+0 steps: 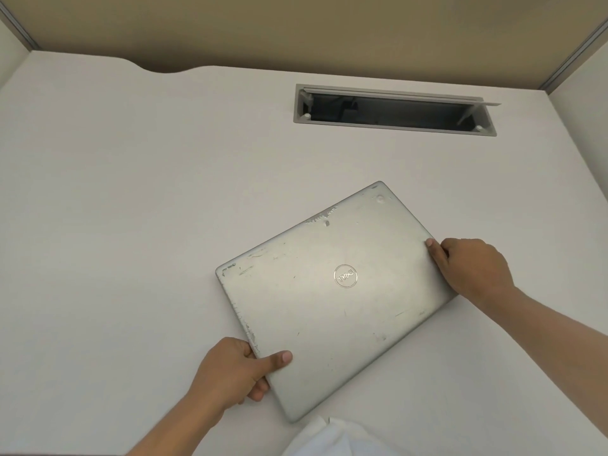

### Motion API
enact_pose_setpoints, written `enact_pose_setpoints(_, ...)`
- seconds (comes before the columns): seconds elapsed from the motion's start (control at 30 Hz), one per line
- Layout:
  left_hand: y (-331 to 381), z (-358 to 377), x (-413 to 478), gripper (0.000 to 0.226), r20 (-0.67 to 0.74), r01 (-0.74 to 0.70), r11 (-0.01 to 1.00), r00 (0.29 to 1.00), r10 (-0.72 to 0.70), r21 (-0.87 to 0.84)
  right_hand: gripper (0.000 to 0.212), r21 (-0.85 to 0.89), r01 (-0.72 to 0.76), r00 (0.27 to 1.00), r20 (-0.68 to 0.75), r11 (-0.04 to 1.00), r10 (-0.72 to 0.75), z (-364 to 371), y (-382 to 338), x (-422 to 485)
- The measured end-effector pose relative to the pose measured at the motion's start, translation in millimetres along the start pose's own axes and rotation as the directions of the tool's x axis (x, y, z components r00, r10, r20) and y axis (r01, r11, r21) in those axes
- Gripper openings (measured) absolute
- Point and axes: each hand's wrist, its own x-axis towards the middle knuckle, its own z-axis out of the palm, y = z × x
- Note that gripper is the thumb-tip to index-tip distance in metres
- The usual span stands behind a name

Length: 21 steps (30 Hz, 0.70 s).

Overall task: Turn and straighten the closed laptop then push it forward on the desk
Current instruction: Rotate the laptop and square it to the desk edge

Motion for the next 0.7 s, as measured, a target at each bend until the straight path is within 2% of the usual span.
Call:
enact_pose_setpoints(0.27,-0.1,-2.1,3.1,0.064,-0.034,-0.019,0.991,0.999,0.023,0.136,0.064,-0.175,-0.026,0.998,0.052,0.984,0.036,-5.7,-6.2,3.4)
enact_pose_setpoints(0.5,-13.5,3.9,2.9,0.057,-0.084,-0.093,0.994,0.992,0.097,0.051,0.059,-0.230,-0.034,0.990,0.129,0.973,0.065,-13.5,-11.7,12.1)
enact_pose_setpoints(0.6,-17.0,8.7,3.0,0.057,-0.193,-0.100,0.995,0.976,0.101,0.015,0.054,-0.267,-0.013,0.991,0.122,0.964,0.047,-19.0,-14.6,15.5)
enact_pose_setpoints(0.7,-16.7,11.1,4.6,0.045,-0.414,-0.135,0.987,0.906,0.088,-0.085,0.046,-0.178,-0.039,0.986,0.155,0.983,0.067,-23.1,-16.5,22.2)
